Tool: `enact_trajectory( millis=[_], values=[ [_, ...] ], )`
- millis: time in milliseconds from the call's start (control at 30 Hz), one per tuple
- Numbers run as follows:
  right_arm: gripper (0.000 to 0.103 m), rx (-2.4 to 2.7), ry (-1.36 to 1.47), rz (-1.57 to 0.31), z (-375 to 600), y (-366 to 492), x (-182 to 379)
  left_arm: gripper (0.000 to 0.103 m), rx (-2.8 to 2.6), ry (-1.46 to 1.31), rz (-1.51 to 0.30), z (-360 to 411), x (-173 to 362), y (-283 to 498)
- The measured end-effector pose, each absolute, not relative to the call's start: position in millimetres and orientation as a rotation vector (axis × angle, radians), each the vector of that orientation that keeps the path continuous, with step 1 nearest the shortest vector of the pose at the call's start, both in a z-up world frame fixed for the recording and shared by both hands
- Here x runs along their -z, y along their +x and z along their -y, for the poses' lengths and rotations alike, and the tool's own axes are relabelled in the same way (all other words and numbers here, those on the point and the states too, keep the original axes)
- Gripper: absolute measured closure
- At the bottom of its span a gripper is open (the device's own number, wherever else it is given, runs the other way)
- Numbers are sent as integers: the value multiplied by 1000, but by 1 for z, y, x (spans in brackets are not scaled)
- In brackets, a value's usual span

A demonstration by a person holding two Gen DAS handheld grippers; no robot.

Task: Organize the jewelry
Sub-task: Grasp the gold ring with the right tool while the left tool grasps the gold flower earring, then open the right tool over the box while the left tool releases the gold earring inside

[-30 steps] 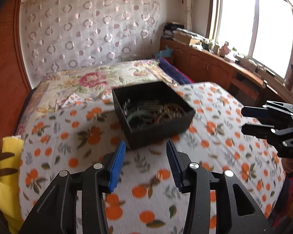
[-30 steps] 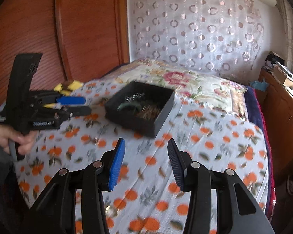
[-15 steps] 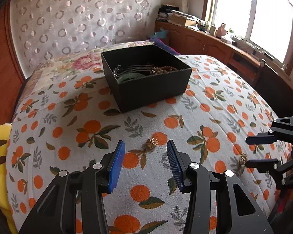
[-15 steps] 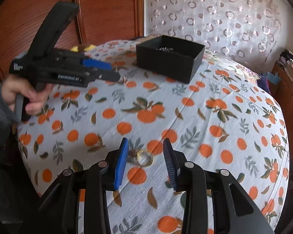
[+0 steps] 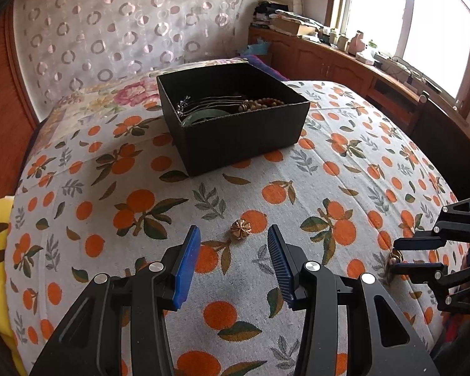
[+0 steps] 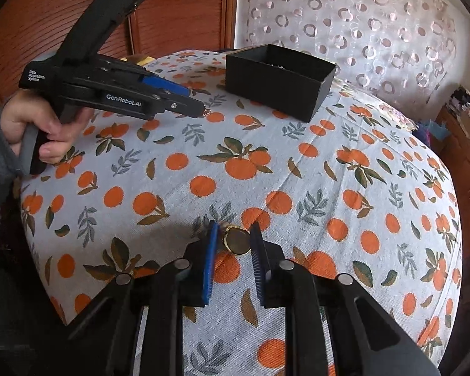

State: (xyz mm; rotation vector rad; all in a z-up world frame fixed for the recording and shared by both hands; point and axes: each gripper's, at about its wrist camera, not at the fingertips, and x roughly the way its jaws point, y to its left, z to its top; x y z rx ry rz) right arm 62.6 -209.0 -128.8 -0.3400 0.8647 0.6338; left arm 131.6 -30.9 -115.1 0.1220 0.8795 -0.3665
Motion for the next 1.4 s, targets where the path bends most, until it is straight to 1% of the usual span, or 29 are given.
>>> enact_trajectory(
  millis=[33, 367, 633, 667, 700, 733, 767, 800, 833, 1067, 1200, 1400],
  values=[
    [94, -630, -333, -861, 211, 63, 128, 60, 367, 123, -881, 31, 115, 132],
    [94, -625, -322, -845, 217, 67, 121, 60, 363, 122, -895, 35, 119, 140],
    [94, -612, -297, -799, 219, 75, 104, 61, 369, 115, -900, 38, 121, 150],
    [94, -610, -298, -793, 219, 76, 102, 63, 367, 118, -899, 39, 121, 151],
    [94, -608, -298, -787, 218, 77, 100, 67, 363, 124, -902, 40, 122, 152],
    [94, -607, -297, -783, 218, 78, 98, 75, 364, 132, -907, 41, 123, 151],
    [94, -606, -296, -779, 218, 79, 97, 80, 364, 145, -902, 42, 123, 149],
    [94, -605, -296, -775, 217, 81, 95, 82, 369, 161, -899, 44, 123, 146],
    [94, -605, -297, -773, 217, 82, 94, 88, 373, 168, -898, 45, 124, 144],
    [94, -603, -295, -755, 212, 99, 88, 89, 362, 143, -865, 39, 115, 141],
    [94, -605, -301, -716, 204, 119, 74, 89, 354, 105, -817, 31, 95, 147],
    [94, -613, -237, -674, 193, 170, 50, 89, 350, 73, -752, 27, 64, 160]
  ],
)
